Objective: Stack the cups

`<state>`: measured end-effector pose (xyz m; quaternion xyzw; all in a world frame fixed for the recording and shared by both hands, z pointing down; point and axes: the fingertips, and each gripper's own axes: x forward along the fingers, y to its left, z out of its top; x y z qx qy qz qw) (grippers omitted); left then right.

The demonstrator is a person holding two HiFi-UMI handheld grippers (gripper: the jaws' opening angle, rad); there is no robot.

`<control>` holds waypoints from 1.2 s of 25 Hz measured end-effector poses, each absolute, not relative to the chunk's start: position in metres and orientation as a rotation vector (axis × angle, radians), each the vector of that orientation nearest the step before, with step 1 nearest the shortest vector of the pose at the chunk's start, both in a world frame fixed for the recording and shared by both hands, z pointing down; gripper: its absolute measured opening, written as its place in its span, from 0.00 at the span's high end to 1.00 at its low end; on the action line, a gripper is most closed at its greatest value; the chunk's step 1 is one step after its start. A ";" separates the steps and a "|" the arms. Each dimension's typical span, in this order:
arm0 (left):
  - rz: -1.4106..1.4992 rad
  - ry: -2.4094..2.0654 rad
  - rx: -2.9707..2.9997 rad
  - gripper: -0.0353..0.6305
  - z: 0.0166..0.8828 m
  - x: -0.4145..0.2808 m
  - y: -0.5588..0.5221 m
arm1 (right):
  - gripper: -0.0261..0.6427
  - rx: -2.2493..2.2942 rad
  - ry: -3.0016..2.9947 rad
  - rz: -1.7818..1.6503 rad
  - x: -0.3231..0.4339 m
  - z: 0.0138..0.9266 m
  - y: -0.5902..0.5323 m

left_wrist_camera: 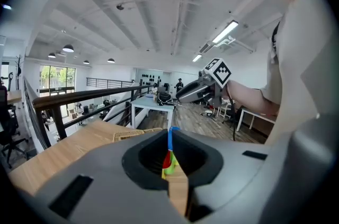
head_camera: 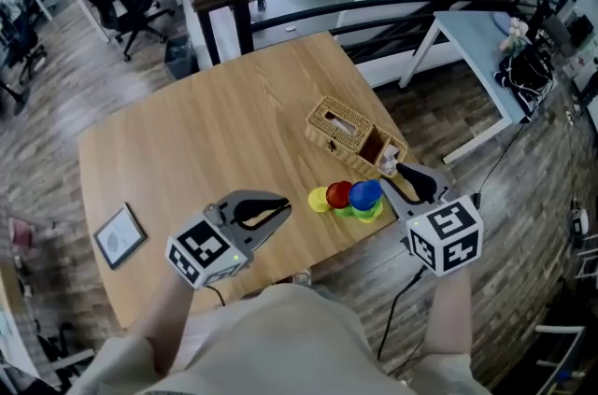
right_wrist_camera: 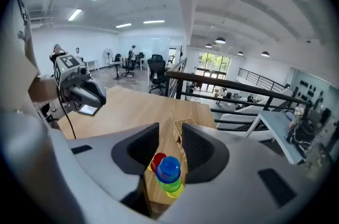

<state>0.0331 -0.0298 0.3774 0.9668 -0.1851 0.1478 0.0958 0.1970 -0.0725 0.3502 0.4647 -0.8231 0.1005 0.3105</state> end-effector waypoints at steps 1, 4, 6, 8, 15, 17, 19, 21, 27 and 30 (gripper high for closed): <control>0.413 -0.562 2.871 0.89 0.370 0.034 -0.031 | 0.74 1.265 -2.201 0.264 0.196 0.342 -0.070; 0.343 -0.602 2.891 0.89 0.348 0.035 -0.036 | 0.78 1.375 -2.274 0.253 0.194 0.318 -0.063; 0.308 -0.632 2.908 0.89 0.335 0.035 -0.037 | 0.80 1.447 -2.307 0.247 0.195 0.305 -0.057; 0.275 -0.669 2.931 0.89 0.322 0.033 -0.037 | 0.84 1.521 -2.337 0.245 0.196 0.293 -0.050; 0.137 -0.731 2.951 0.89 0.290 0.033 -0.038 | 0.90 1.735 -2.347 0.283 0.214 0.283 -0.021; 0.119 -0.753 2.929 0.89 0.294 0.033 -0.041 | 0.90 1.788 -2.316 0.284 0.221 0.289 -0.013; 0.126 -0.774 2.912 0.89 0.301 0.033 -0.042 | 0.91 1.843 -2.288 0.289 0.227 0.295 -0.003; 0.148 -0.785 2.910 0.89 0.309 0.035 -0.041 | 0.91 1.882 -2.265 0.294 0.230 0.302 0.006; 0.229 -0.799 2.897 0.89 0.336 0.039 -0.034 | 0.92 1.871 -2.230 0.252 0.223 0.320 0.028; 0.250 -0.800 2.902 0.89 0.342 0.043 -0.032 | 0.92 1.860 -2.205 0.274 0.223 0.327 0.033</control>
